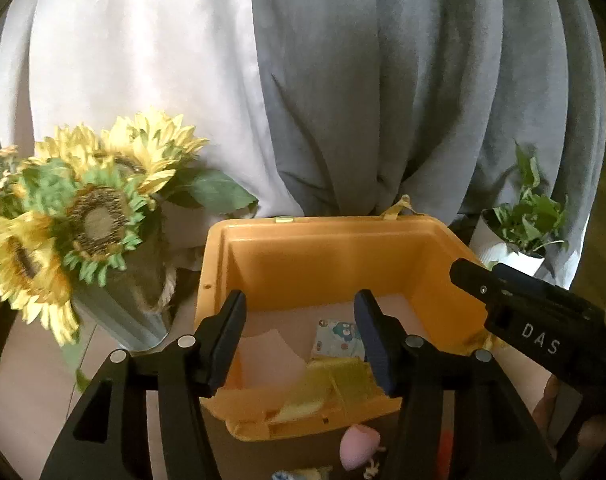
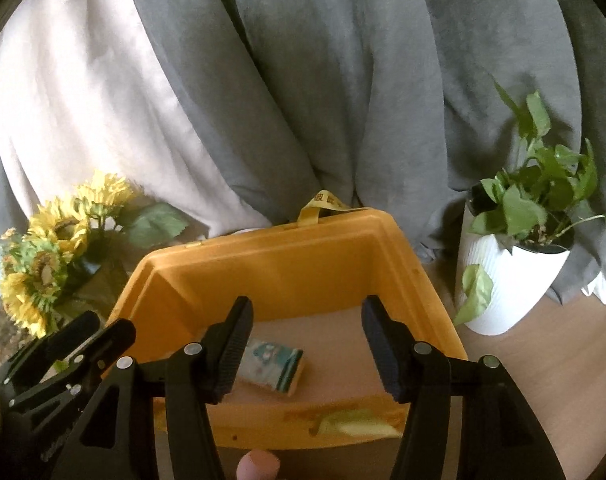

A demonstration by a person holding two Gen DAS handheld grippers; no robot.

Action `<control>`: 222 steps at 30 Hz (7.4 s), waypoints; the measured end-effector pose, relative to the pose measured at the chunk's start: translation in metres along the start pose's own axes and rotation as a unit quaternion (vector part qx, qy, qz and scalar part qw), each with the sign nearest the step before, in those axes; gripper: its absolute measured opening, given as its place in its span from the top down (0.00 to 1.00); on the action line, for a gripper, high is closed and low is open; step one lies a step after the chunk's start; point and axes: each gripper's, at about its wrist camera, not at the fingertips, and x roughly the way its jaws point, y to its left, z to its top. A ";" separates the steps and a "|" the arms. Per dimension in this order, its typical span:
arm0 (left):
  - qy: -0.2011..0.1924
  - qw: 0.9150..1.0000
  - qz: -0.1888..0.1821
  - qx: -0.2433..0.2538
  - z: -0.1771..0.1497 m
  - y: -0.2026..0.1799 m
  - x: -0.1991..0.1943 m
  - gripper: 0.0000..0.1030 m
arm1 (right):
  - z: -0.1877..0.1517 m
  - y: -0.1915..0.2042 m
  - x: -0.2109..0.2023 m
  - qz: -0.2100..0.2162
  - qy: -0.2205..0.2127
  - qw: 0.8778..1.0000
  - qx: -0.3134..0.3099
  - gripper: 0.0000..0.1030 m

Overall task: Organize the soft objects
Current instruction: 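Open both tools to drop the tissue and tissue pack into the crate, then move both open tools back toward the plush pile beside the crate, then grasp the green plush with the left tool while the right tool grasps the Mickey plush, then lift and carry the green and Mickey plushes over the orange crate with both tools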

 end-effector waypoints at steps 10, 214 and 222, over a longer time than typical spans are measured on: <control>-0.011 1.000 0.018 -0.003 -0.012 0.000 -0.042 0.46 | -0.011 0.004 -0.044 -0.008 -0.017 1.000 0.002 0.44; -0.110 0.993 -0.028 0.016 -0.039 -0.019 -0.164 0.66 | -0.064 0.019 -0.178 0.026 -0.103 0.994 0.008 0.61; -0.129 0.991 -0.029 0.024 -0.019 -0.023 -0.154 0.66 | -0.044 0.019 -0.170 0.029 -0.120 0.992 0.007 0.61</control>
